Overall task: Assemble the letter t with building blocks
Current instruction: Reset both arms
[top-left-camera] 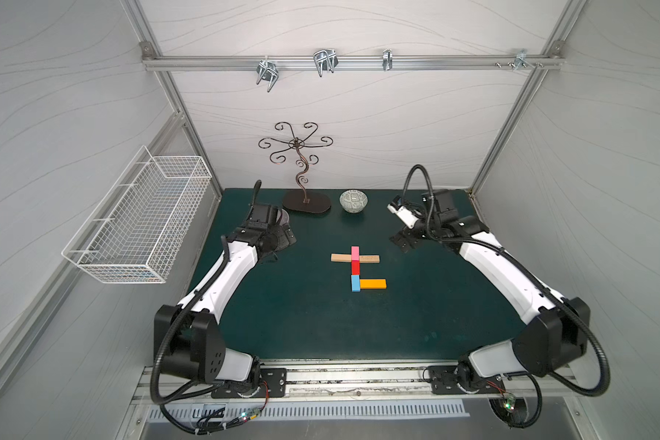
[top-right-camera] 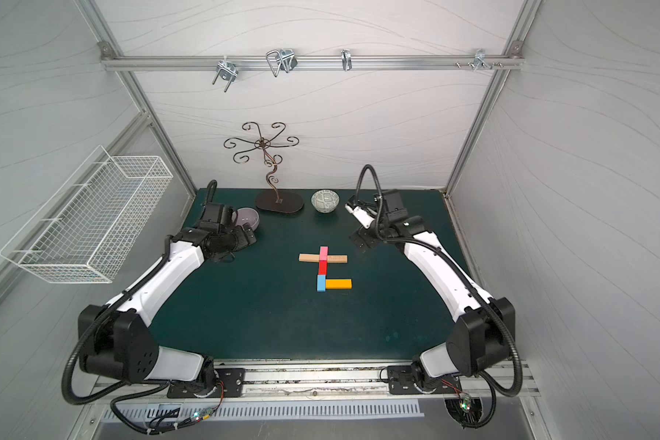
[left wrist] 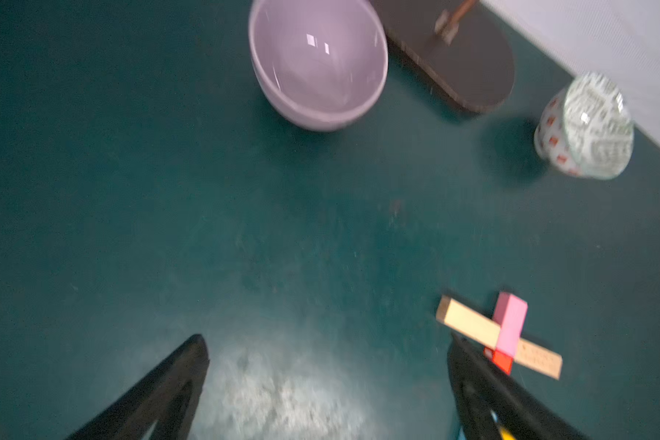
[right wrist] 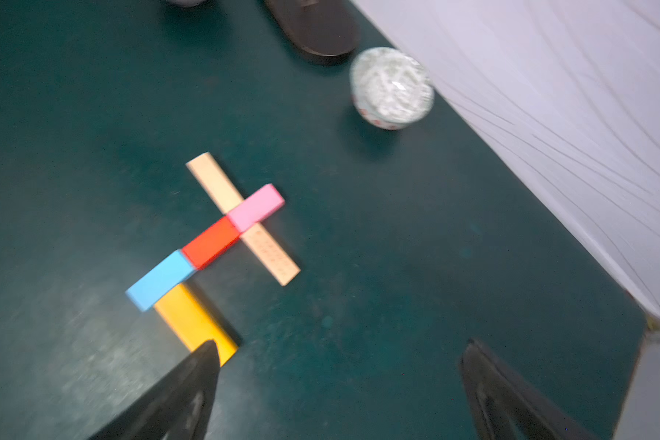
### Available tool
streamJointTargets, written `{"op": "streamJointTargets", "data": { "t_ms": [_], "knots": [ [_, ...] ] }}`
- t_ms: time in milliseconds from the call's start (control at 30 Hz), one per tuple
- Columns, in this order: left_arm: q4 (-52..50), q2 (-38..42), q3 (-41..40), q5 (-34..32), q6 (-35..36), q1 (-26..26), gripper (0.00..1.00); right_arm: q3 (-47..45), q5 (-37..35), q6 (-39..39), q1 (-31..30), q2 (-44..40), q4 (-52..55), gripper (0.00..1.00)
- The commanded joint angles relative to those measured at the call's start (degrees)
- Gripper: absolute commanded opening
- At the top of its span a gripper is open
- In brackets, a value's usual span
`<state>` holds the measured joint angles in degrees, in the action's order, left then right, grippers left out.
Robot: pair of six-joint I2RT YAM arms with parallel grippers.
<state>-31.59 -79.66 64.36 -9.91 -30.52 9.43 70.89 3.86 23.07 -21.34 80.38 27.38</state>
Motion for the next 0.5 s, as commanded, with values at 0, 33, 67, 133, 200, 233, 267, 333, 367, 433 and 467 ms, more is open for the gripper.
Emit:
{"op": "streamJointTargets", "data": {
  "t_ms": [0,33,67,133,200,233,267,333,367,433,467],
  "knots": [
    [11.0,0.3,-3.3,-15.0,6.6,-0.7,0.99,-10.0,-1.8,-13.9,5.0,-2.7,-14.9,0.99],
    [12.4,0.1,-4.5,-16.9,7.3,-1.4,0.99,-13.1,-2.2,-17.4,7.4,-4.3,-18.3,0.99],
    [13.9,0.0,-5.7,-18.2,7.4,-2.1,0.99,-15.7,-2.6,-19.8,9.3,-5.2,-21.1,0.99],
    [15.8,0.0,-8.6,-19.5,5.5,-5.0,0.99,-21.3,-5.1,-24.7,12.7,-7.4,-26.8,0.99],
    [20.9,1.2,-13.0,-21.5,6.8,-6.5,0.99,-25.8,-7.4,-26.1,14.5,-9.1,-31.1,0.99],
    [23.9,1.9,-15.3,-22.3,8.0,-7.1,0.99,-27.7,-9.5,-26.2,14.7,-9.9,-33.2,0.99],
    [25.8,2.3,-16.7,-23.1,8.4,-7.4,0.99,-29.5,-11.1,-26.4,14.9,-10.3,-35.1,0.99],
    [27.9,2.8,-18.2,-22.3,8.5,-8.3,0.99,-32.9,-13.2,-27.0,15.3,-11.0,-38.8,0.99],
    [29.5,2.8,-19.1,-20.4,9.2,-8.6,0.99,-34.8,-14.2,-27.6,15.4,-11.2,-40.6,0.99],
    [36.4,3.3,-22.8,-14.7,12.6,-8.8,0.99,-38.2,-15.6,-28.7,15.6,-11.5,-45.1,0.99],
    [40.5,3.7,-25.0,-12.6,14.5,-8.9,0.99,-40.4,-16.3,-29.6,15.6,-11.6,-47.7,0.99]
  ]
}}
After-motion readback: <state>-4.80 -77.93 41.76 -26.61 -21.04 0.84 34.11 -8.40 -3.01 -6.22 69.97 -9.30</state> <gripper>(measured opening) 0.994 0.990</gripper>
